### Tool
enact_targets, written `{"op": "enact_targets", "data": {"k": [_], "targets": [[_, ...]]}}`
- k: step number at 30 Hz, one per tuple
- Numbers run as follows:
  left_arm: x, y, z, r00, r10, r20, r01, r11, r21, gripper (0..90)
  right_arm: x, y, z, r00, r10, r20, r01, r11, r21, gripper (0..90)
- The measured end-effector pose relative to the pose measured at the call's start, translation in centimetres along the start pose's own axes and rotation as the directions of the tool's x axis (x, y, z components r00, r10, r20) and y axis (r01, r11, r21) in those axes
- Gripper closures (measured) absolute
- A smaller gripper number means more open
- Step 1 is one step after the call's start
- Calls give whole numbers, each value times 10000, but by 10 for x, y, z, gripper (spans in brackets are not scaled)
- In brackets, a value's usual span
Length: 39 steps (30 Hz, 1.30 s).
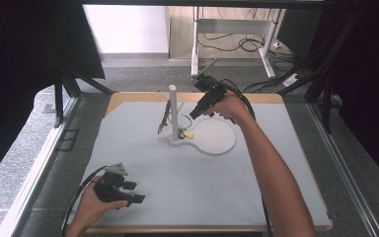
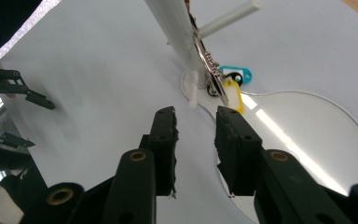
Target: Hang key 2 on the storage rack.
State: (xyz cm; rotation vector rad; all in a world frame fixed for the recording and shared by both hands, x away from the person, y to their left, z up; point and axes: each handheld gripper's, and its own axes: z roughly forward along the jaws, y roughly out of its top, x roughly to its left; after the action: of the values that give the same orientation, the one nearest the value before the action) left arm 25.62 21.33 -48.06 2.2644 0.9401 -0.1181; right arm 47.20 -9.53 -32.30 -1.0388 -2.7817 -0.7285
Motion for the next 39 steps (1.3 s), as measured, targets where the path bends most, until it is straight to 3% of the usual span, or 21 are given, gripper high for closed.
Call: {"op": "enact_targets", "data": {"k": [5,12,16,20,26,34,39], "targets": [[-1,1,0,10000,-7,-37,7,10000,-37,348,-2,-30,-16,9997,45,239,-30,9982,-603,594],[-1,2,5,9999,42,-113,-40,9999,160,349,-4,-74,-35,9987,142,486,-69,9892,-1463,565],[0,2,5,9998,51,-168,-48,9998,207,349,-3,-101,-40,9988,54,497,50,9785,-2061,555],[-1,1,4,9998,-45,-181,47,9999,93,349,3,-131,-45,9967,-228,780,438,9591,-2797,552],[-1,1,2,9997,45,-242,-41,9999,154,348,12,-182,-34,9979,-386,523,548,9329,-3559,551],[-1,1,3,9998,71,-203,-68,9998,187,347,14,-236,-7,9977,-344,584,527,9354,-3495,540],[-2,1,4,9999,-39,-166,43,9997,222,346,10,-257,10,9988,-53,493,223,9358,-3518,536]]}}
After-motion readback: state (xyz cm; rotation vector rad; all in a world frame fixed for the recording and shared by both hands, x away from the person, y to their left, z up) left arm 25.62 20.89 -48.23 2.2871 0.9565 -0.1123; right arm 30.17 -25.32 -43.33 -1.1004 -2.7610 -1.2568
